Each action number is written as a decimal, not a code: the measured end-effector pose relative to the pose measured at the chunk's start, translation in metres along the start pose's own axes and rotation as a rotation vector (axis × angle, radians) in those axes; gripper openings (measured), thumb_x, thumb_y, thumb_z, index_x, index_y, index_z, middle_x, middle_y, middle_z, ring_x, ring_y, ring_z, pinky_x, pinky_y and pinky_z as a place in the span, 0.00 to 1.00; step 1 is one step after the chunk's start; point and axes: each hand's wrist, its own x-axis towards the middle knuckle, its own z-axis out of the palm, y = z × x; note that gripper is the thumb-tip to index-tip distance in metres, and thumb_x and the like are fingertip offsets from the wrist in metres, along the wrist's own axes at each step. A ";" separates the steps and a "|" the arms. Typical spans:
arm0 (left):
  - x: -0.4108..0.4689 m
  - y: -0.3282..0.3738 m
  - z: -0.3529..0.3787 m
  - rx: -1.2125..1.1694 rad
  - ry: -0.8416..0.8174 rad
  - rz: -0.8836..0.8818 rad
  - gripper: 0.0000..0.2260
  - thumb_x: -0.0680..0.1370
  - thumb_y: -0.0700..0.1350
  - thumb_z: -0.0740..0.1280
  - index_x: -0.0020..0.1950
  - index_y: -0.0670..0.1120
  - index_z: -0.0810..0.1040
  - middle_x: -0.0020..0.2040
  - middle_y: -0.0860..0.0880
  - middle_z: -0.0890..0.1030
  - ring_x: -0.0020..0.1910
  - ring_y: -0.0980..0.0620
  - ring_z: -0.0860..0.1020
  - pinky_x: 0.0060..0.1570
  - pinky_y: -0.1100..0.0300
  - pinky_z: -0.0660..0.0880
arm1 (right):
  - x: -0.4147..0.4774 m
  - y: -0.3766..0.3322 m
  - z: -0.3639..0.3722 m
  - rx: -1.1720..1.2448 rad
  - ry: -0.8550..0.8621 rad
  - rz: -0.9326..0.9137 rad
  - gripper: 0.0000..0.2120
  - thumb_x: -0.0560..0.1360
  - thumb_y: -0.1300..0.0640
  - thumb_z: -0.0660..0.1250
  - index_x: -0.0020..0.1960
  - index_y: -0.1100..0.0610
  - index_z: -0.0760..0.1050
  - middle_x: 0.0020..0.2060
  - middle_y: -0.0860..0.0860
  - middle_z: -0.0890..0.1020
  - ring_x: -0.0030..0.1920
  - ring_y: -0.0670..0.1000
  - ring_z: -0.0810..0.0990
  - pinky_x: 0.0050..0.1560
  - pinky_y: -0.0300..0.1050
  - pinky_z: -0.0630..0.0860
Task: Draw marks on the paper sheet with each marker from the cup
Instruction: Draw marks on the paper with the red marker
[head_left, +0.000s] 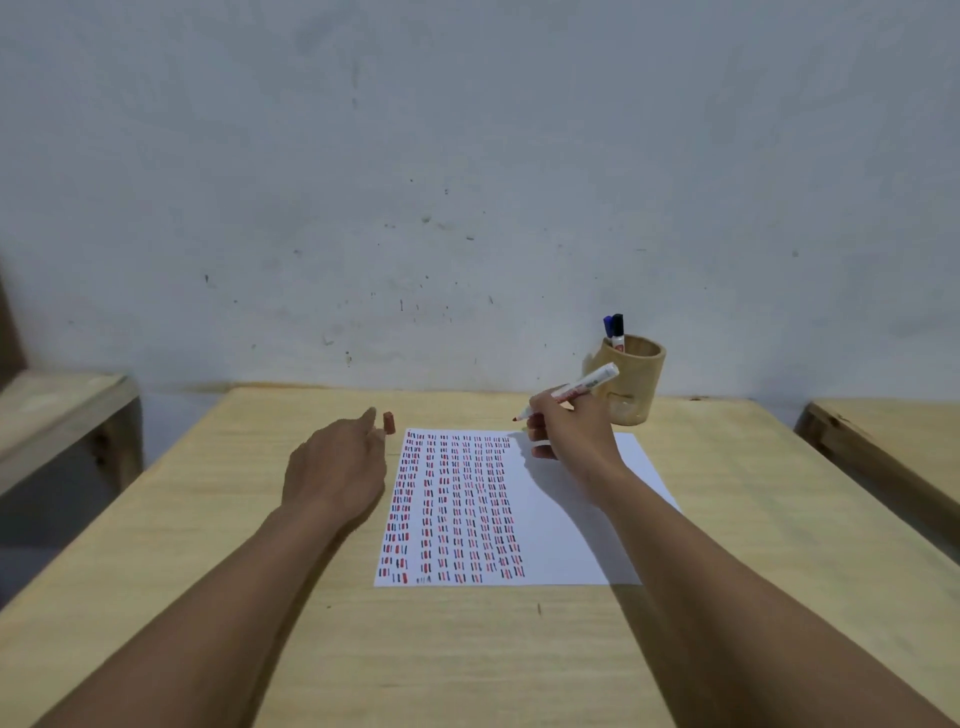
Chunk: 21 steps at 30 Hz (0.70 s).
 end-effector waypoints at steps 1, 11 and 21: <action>-0.005 -0.004 0.002 0.053 -0.068 -0.002 0.22 0.84 0.52 0.50 0.78 0.51 0.66 0.74 0.44 0.72 0.74 0.42 0.68 0.72 0.42 0.63 | 0.001 0.003 0.000 -0.034 -0.005 0.001 0.06 0.76 0.60 0.66 0.45 0.62 0.80 0.31 0.52 0.80 0.31 0.49 0.78 0.34 0.43 0.78; -0.011 -0.012 0.010 0.248 -0.203 0.070 0.25 0.84 0.55 0.44 0.82 0.57 0.52 0.83 0.45 0.51 0.82 0.43 0.46 0.77 0.38 0.43 | 0.002 0.023 0.002 -0.368 0.065 -0.103 0.12 0.72 0.54 0.70 0.36 0.62 0.81 0.29 0.53 0.85 0.32 0.52 0.83 0.36 0.45 0.77; -0.012 -0.012 0.011 0.257 -0.189 0.071 0.25 0.83 0.55 0.45 0.81 0.57 0.53 0.83 0.45 0.52 0.82 0.43 0.48 0.77 0.37 0.44 | 0.003 0.027 0.004 -0.395 0.048 -0.118 0.14 0.72 0.56 0.70 0.32 0.62 0.78 0.24 0.51 0.81 0.27 0.47 0.79 0.32 0.41 0.73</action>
